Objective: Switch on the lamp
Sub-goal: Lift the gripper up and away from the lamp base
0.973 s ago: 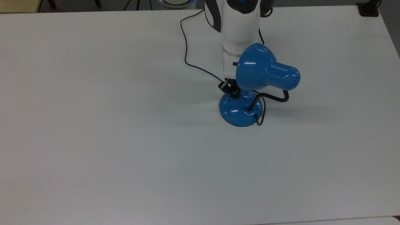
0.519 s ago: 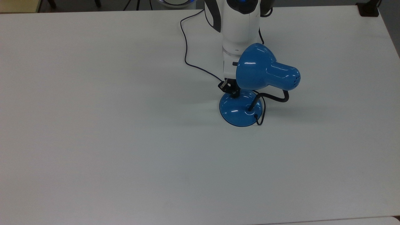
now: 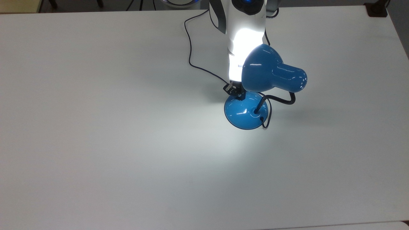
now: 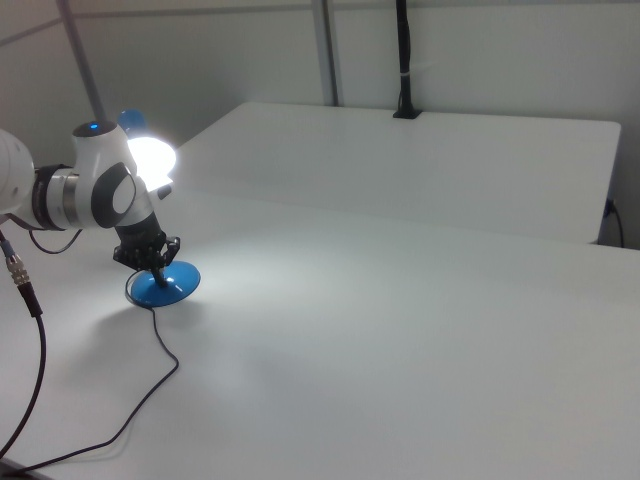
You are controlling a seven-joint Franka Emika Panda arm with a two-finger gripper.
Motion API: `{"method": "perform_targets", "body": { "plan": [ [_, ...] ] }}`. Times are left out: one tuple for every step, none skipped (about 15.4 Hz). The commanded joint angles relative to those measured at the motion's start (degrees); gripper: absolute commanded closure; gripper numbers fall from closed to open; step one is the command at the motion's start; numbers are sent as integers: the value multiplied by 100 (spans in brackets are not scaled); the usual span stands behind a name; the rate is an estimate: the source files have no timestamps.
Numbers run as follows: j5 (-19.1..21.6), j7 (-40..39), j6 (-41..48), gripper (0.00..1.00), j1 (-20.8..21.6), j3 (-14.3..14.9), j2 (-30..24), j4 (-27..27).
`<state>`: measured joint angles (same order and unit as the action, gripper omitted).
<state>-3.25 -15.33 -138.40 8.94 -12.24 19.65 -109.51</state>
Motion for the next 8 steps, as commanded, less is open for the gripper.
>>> {"method": "perform_targets", "body": {
  "plan": [
    [17, -181, -195, 100, -225, -191, 302, -44],
    [26, -216, -265, 100, -278, -235, 302, -44],
    [43, -260, -249, 100, -314, -244, 215, -53],
    [52, -252, -162, 100, -349, -244, 75, -62],
    [70, -234, 187, 100, -419, -244, -187, -71],
    [79, -173, 661, 100, -446, -252, -329, -45],
    [87, -155, 1118, 100, -446, -244, -522, -36],
    [79, -155, 1549, 100, -454, -235, -698, -18]
  ]
}}
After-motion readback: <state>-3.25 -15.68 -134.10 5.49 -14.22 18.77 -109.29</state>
